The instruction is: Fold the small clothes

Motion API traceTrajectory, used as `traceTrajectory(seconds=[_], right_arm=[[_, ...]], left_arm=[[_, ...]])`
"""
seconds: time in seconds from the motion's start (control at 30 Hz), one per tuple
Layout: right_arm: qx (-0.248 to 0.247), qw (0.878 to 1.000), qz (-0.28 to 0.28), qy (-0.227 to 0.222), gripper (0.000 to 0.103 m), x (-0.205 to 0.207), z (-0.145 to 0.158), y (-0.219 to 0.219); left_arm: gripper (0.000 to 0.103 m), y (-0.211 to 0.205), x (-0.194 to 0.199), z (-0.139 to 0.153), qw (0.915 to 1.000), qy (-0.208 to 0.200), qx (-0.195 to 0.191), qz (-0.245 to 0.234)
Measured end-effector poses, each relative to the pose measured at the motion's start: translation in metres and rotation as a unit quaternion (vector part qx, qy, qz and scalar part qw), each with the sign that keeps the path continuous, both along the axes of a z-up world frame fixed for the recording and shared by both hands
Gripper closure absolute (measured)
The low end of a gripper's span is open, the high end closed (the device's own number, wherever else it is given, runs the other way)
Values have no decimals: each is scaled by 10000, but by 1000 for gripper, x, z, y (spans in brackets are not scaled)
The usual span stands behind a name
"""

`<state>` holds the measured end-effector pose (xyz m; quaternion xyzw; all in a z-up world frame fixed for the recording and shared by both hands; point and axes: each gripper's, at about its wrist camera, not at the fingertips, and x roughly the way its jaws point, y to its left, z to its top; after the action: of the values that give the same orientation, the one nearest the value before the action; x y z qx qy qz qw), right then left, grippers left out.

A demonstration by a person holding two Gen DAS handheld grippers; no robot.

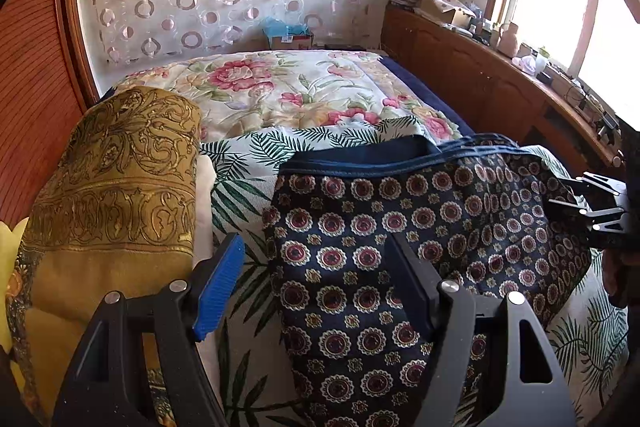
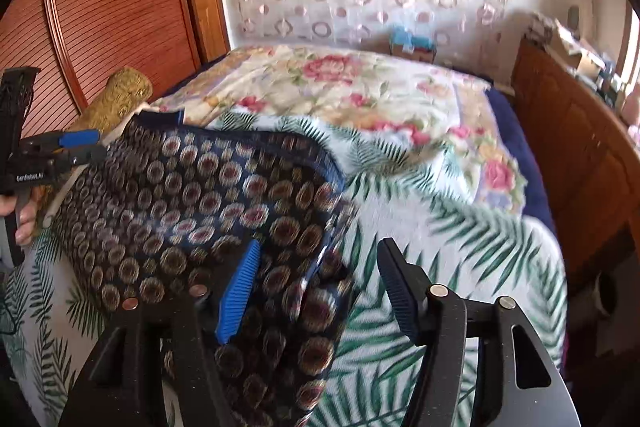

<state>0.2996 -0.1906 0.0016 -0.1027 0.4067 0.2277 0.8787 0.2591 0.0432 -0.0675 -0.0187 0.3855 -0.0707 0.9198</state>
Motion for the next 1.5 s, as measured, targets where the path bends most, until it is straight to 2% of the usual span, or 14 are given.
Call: traceTrajectory(seconds=[0.2, 0.37, 0.43, 0.5, 0.6, 0.77, 1.1, 1.23, 1.27, 1.33, 1.4, 1.47, 1.5], right_arm=[[164, 9994, 42, 317, 39, 12, -17, 1], [138, 9994, 156, 281, 39, 19, -17, 7], [102, 9992, 316, 220, 47, 17, -18, 13], [-16, 9985, 531, 129, 67, 13, -18, 18], [-4, 9968, 786, 141, 87, 9, -19, 21], [-22, 9954, 941, 166, 92, 9, -13, 11], [-269, 9967, 757, -102, 93, 12, 20, -22], [-210, 9979, 615, 2, 90, 19, 16, -32], [-196, 9982, 561, 14, 87, 20, 15, -33], [-216, 9990, 389, -28, 76, 21, 13, -35], [-265, 9995, 148, -72, 61, 24, 12, -35], [-161, 9998, 84, -12, 58, 27, 8, -32], [-149, 9999, 37, 5, 53, 28, 5, -30]], left_arm=[[30, -2, -4, -3, 10000, 48, 6, -21], [30, -3, -7, -2, 10000, 1, 40, -30], [30, -3, -7, -2, 10000, -5, 44, -38], [30, -4, -7, -3, 10000, -14, 63, -26], [30, -6, -7, -2, 10000, -22, 45, -64], [30, -11, -8, -1, 9999, -36, 71, -148], [30, -13, 1, -7, 9997, 54, 48, -242], [30, -13, 14, -15, 9992, 245, -199, -239], [30, -14, 17, -16, 9990, 266, -257, -244], [31, -17, 21, -19, 9985, 307, -333, -304], [40, -20, 27, -23, 9981, 400, -328, -328], [45, -20, 32, -26, 9974, 487, -405, -345], [46, -20, 33, -26, 9974, 459, -440, -332]])
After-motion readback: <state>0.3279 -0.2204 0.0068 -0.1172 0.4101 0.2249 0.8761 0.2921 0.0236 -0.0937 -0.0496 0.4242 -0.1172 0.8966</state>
